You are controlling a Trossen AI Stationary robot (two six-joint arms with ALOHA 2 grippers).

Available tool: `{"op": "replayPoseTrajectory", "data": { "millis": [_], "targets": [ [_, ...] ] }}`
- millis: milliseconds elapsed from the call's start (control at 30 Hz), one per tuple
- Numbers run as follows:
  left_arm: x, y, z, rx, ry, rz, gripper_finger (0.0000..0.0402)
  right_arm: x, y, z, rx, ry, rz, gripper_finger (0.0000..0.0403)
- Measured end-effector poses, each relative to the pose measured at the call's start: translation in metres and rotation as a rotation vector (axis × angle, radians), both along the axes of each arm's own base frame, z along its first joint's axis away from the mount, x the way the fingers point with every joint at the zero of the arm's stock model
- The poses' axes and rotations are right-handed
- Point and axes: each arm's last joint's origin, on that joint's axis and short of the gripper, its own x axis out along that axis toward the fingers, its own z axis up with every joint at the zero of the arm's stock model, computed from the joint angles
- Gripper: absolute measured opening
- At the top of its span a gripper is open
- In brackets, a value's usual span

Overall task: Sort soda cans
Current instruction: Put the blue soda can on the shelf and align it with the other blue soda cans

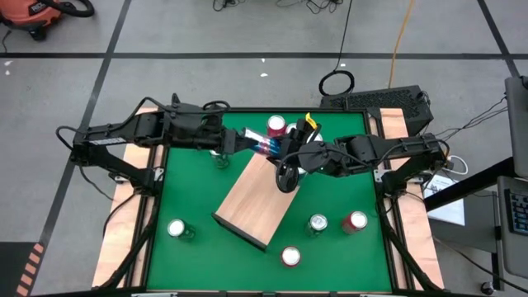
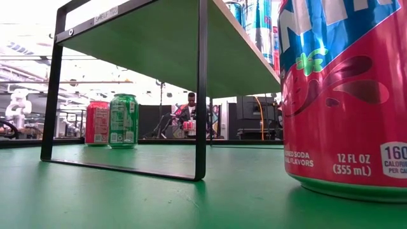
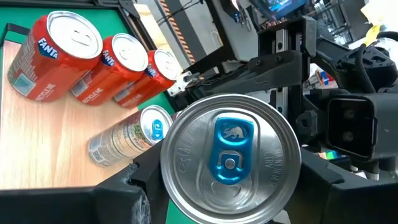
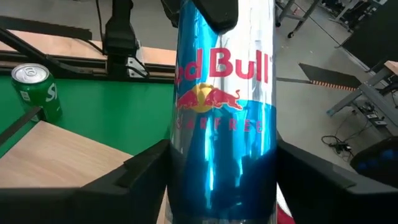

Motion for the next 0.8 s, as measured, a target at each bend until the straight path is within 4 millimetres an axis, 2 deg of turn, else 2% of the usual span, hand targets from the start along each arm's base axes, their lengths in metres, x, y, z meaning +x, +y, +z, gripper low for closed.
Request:
{"op": "replayPoseTrajectory", "data": {
  "millis": [167,267,367,633,800],
  "targets": [
    [0.0001,0.0019,0.0008,-0.008,-0.009,0.016,0.0224,-0.0002,-0.004,-0.0027,-0.006,0.03,-0.01,0.0305],
    [0.0,0.0023,0.001,-0.023,-0.013,0.024,0.0224,-0.0003,-0.0067,-0.0037,0.007,0.034,-0.025,0.0312],
    [-0.0001,0.0023,0.0007,-0.025,-0.01,0.025,0.0224,0.0,-0.007,-0.0032,0.009,0.027,-0.026,0.03],
    [-0.0003,0.002,0.0002,-0.023,-0.004,0.021,0.0226,0.0001,-0.0069,-0.0031,0.011,0.025,-0.026,0.024],
    [-0.0002,0.0019,0.001,-0.017,-0.011,0.015,0.0256,0.0002,-0.0069,-0.0029,0.011,0.023,-0.026,0.0229]
  ]
}}
